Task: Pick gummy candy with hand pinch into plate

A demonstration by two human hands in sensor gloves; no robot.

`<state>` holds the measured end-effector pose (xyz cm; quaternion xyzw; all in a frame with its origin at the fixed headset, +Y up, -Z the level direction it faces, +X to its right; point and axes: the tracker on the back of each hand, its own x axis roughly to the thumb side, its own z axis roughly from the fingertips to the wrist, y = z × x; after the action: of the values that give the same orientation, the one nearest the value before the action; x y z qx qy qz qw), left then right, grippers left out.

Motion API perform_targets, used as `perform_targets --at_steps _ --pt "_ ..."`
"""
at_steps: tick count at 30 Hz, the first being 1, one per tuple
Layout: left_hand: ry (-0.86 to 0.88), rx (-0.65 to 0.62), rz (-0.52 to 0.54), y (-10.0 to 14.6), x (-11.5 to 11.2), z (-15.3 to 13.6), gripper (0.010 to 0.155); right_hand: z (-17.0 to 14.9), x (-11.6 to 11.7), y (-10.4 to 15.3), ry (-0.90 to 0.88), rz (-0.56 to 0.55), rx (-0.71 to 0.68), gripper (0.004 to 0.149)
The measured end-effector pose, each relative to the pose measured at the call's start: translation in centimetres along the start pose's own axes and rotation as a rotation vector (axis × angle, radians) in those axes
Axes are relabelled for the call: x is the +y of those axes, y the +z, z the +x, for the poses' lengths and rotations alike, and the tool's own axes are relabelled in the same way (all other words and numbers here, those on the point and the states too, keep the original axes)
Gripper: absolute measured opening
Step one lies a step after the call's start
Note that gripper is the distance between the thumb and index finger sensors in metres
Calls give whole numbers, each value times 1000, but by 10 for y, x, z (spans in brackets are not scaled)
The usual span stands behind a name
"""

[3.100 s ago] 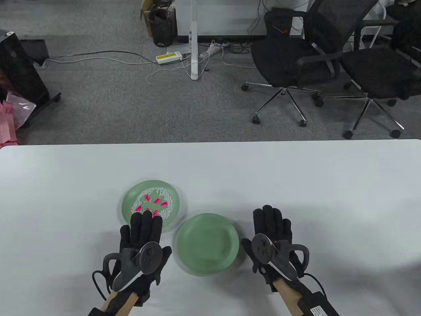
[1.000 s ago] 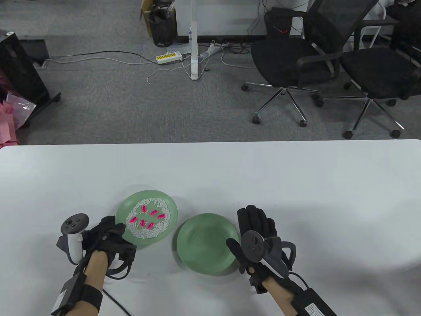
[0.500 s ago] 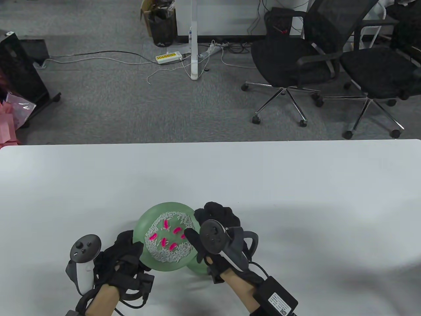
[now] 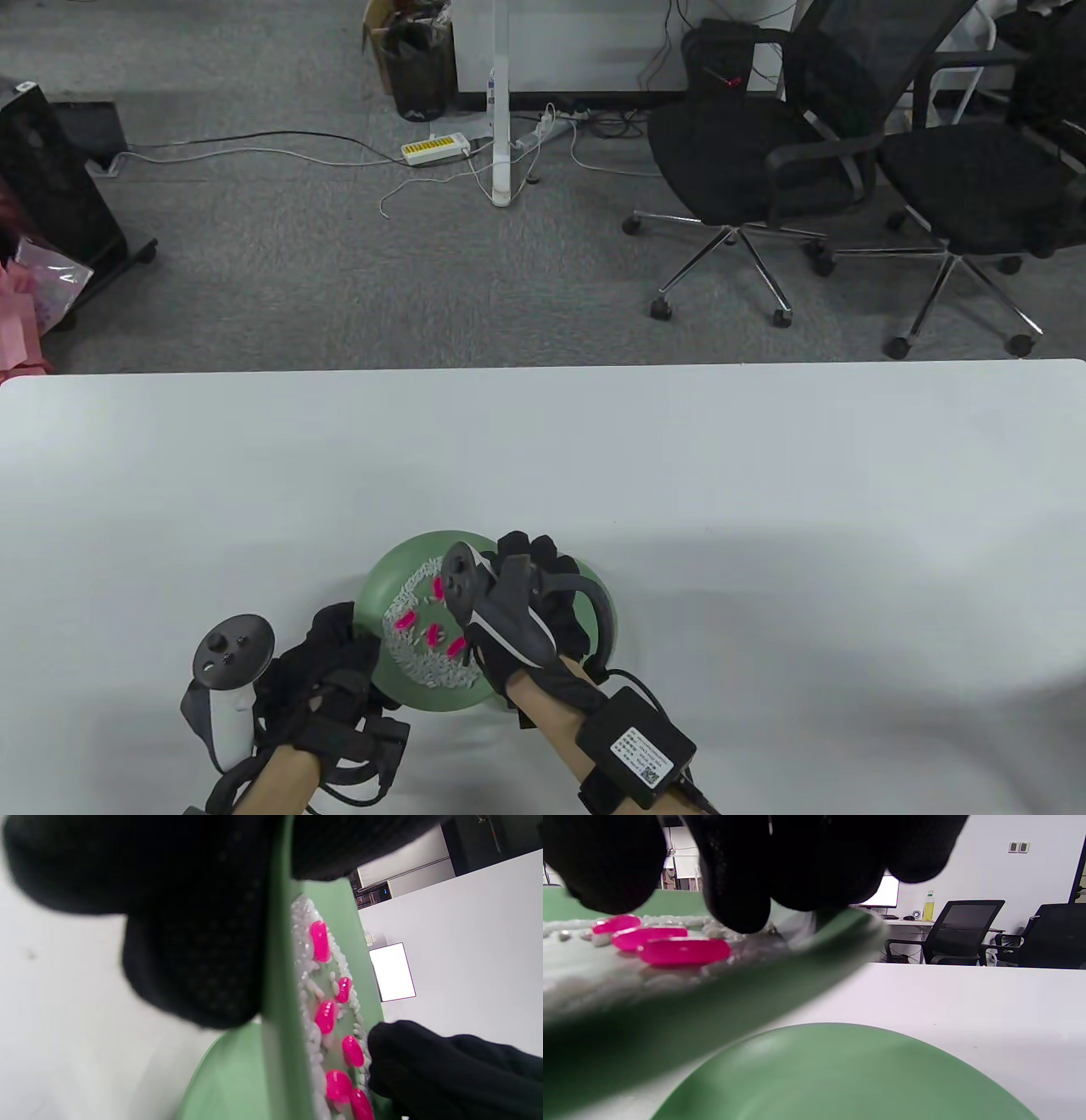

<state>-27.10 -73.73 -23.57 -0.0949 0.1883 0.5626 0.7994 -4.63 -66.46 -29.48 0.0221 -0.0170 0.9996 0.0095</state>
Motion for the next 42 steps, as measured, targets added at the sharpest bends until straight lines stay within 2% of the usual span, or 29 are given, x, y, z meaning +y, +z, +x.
perform_targets --at_steps 12,27,42 --pt "26 2 16 -1 1 -3 58 12 0 -2 86 20 -35 50" --pt "15 -1 25 -2 1 -5 58 20 7 -3 75 62 -66 50" --pt "12 3 25 -5 0 -9 58 5 11 -10 -102 131 -87 42"
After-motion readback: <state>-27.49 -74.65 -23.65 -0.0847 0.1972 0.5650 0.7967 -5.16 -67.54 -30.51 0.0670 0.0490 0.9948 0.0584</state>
